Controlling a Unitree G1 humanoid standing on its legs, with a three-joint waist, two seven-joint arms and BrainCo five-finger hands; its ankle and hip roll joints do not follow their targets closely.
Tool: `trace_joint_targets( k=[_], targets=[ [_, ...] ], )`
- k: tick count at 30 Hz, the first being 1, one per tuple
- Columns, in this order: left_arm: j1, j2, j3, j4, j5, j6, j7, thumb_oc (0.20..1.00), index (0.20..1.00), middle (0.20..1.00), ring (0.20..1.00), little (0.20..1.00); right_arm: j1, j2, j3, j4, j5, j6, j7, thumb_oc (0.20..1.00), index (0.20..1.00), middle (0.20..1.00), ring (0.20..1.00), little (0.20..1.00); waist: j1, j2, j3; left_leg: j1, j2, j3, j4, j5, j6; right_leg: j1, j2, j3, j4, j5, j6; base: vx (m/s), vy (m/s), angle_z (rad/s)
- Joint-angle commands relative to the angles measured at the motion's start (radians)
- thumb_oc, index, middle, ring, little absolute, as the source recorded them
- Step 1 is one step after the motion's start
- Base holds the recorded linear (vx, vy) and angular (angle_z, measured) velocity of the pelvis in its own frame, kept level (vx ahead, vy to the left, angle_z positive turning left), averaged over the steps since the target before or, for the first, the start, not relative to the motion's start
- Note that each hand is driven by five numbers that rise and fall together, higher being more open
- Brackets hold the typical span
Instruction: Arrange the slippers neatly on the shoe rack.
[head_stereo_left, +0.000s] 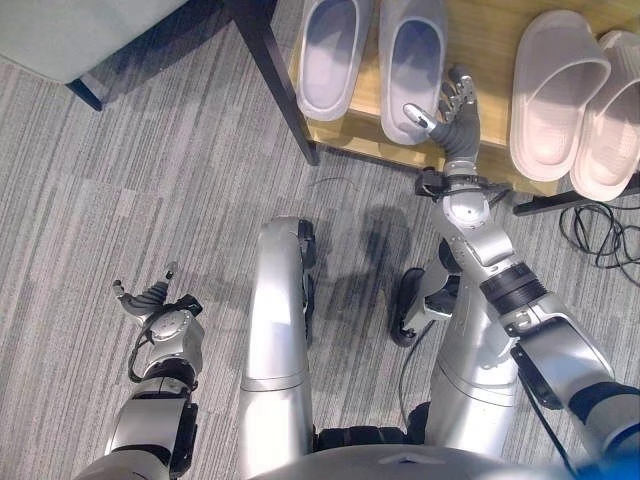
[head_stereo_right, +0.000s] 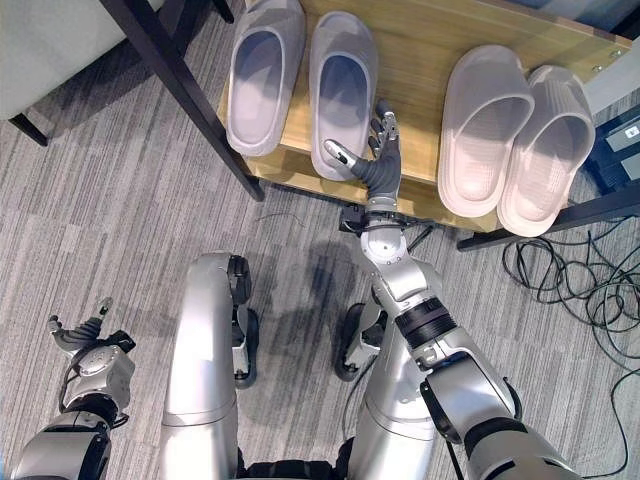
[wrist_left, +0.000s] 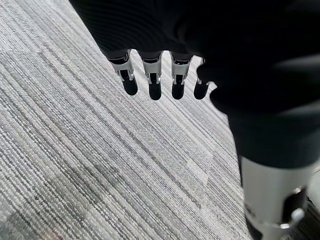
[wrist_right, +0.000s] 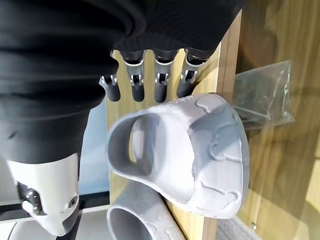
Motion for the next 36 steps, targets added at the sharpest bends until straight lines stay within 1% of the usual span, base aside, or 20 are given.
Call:
trace_joint_targets(
  k=[1, 7, 13, 19, 21, 23, 26, 27, 28, 30, 32, 35, 36],
  targets=[
    [0.037, 0.035, -0.007, 0.029, -0.021, -0.029, 0.019, 1.000, 1.000, 1.000, 1.000, 1.000, -0.046, 0.021, 0.029, -0.103, 0.015, -0.044, 0.026, 1.000, 1.000, 1.000, 1.000, 1.000, 0.048, -0.027, -0.019, -0.022, -0.044, -0.199, -0.053, 0.084, -0.066, 0.088, -0.033, 0.236, 0.084, 0.030, 0.091, 0.00, 0.000, 0.00],
    [0.038, 0.027, -0.012, 0.048, -0.024, -0.027, 0.014, 1.000, 1.000, 1.000, 1.000, 1.000, -0.061, 0.034, 0.044, -0.103, 0.033, -0.048, 0.030, 1.000, 1.000, 1.000, 1.000, 1.000, 0.052, -0.025, -0.019, -0.022, -0.046, -0.202, -0.045, 0.083, -0.066, 0.088, -0.034, 0.238, 0.088, 0.031, 0.094, 0.00, 0.000, 0.00],
    [0.032, 0.033, -0.014, 0.077, -0.023, -0.026, 0.005, 1.000, 1.000, 1.000, 1.000, 1.000, -0.113, 0.041, 0.048, -0.075, 0.019, -0.058, 0.017, 1.000, 1.000, 1.000, 1.000, 1.000, 0.058, -0.019, -0.019, -0.022, -0.048, -0.202, -0.034, 0.082, -0.067, 0.091, -0.035, 0.245, 0.100, 0.029, 0.094, 0.00, 0.000, 0.00],
    [0.033, 0.030, -0.015, 0.099, -0.031, -0.027, -0.002, 1.000, 1.000, 1.000, 1.000, 1.000, -0.119, 0.059, 0.044, -0.064, 0.049, -0.074, 0.011, 1.000, 1.000, 1.000, 1.000, 1.000, 0.058, -0.018, -0.019, -0.022, -0.052, -0.203, -0.027, 0.080, -0.069, 0.093, -0.033, 0.248, 0.108, 0.025, 0.092, 0.00, 0.000, 0.00],
    [0.033, 0.025, -0.015, 0.101, -0.028, -0.023, 0.000, 1.000, 1.000, 1.000, 1.000, 1.000, -0.113, 0.064, 0.022, -0.060, 0.008, -0.070, -0.027, 1.000, 1.000, 1.000, 1.000, 1.000, 0.056, -0.017, -0.019, -0.022, -0.052, -0.202, -0.028, 0.082, -0.069, 0.093, -0.033, 0.247, 0.108, 0.026, 0.091, 0.00, 0.000, 0.00],
    [0.043, 0.012, -0.015, 0.096, -0.025, -0.026, 0.002, 1.000, 1.000, 1.000, 1.000, 1.000, -0.108, 0.069, -0.030, -0.061, -0.082, -0.069, -0.093, 1.000, 1.000, 1.000, 1.000, 1.000, 0.054, -0.013, -0.019, -0.022, -0.052, -0.199, -0.029, 0.083, -0.067, 0.093, -0.030, 0.247, 0.111, 0.026, 0.089, 0.00, 0.000, 0.00],
    [0.058, 0.013, -0.006, 0.092, -0.019, -0.028, 0.000, 1.000, 1.000, 1.000, 1.000, 1.000, -0.081, 0.070, -0.069, -0.079, -0.117, -0.064, -0.116, 1.000, 1.000, 1.000, 1.000, 1.000, 0.052, -0.010, -0.019, -0.022, -0.054, -0.201, -0.025, 0.082, -0.065, 0.092, -0.029, 0.247, 0.114, 0.025, 0.089, 0.00, 0.000, 0.00],
    [0.064, 0.008, 0.004, 0.092, -0.019, -0.030, 0.002, 1.000, 1.000, 1.000, 1.000, 1.000, -0.061, 0.063, -0.087, -0.103, -0.161, -0.057, -0.132, 1.000, 1.000, 1.000, 1.000, 1.000, 0.049, -0.008, -0.019, -0.022, -0.055, -0.200, -0.024, 0.082, -0.065, 0.093, -0.028, 0.248, 0.115, 0.024, 0.089, 0.00, 0.000, 0.00],
    [0.073, -0.001, 0.013, 0.093, -0.013, -0.029, 0.002, 1.000, 1.000, 1.000, 1.000, 1.000, -0.019, 0.049, -0.112, -0.153, -0.244, -0.047, -0.153, 1.000, 1.000, 1.000, 1.000, 1.000, 0.044, -0.008, -0.019, -0.022, -0.056, -0.201, -0.022, 0.081, -0.064, 0.093, -0.027, 0.247, 0.114, 0.025, 0.091, 0.00, 0.000, 0.00],
    [0.086, -0.010, 0.021, 0.090, 0.001, -0.030, 0.005, 1.000, 1.000, 1.000, 1.000, 1.000, 0.031, 0.035, -0.142, -0.204, -0.309, -0.040, -0.170, 1.000, 1.000, 1.000, 1.000, 1.000, 0.039, -0.009, -0.019, -0.022, -0.056, -0.202, -0.021, 0.081, -0.064, 0.094, -0.028, 0.247, 0.115, 0.023, 0.092, 0.00, 0.000, 0.00],
    [0.097, -0.021, 0.029, 0.085, 0.014, -0.033, 0.005, 1.000, 1.000, 1.000, 1.000, 1.000, 0.090, 0.019, -0.171, -0.259, -0.351, -0.046, -0.170, 1.000, 1.000, 1.000, 1.000, 1.000, 0.033, -0.010, -0.019, -0.022, -0.059, -0.202, -0.018, 0.080, -0.064, 0.096, -0.029, 0.246, 0.115, 0.022, 0.095, 0.00, 0.000, 0.00],
    [0.110, -0.030, 0.043, 0.080, 0.021, -0.036, -0.003, 1.000, 1.000, 1.000, 1.000, 1.000, 0.172, -0.012, -0.204, -0.364, -0.400, -0.065, -0.143, 1.000, 1.000, 1.000, 1.000, 1.000, 0.026, -0.018, -0.019, -0.022, -0.060, -0.207, -0.010, 0.078, -0.064, 0.099, -0.028, 0.244, 0.114, 0.022, 0.099, 0.00, 0.000, 0.00],
    [0.119, -0.037, 0.048, 0.071, 0.030, -0.043, -0.008, 1.000, 1.000, 1.000, 1.000, 1.000, 0.216, -0.028, -0.223, -0.412, -0.429, -0.083, -0.135, 1.000, 1.000, 1.000, 1.000, 1.000, 0.021, -0.024, -0.019, -0.022, -0.059, -0.209, -0.004, 0.077, -0.065, 0.100, -0.026, 0.244, 0.114, 0.023, 0.103, -0.01, 0.019, -0.03]
  ],
)
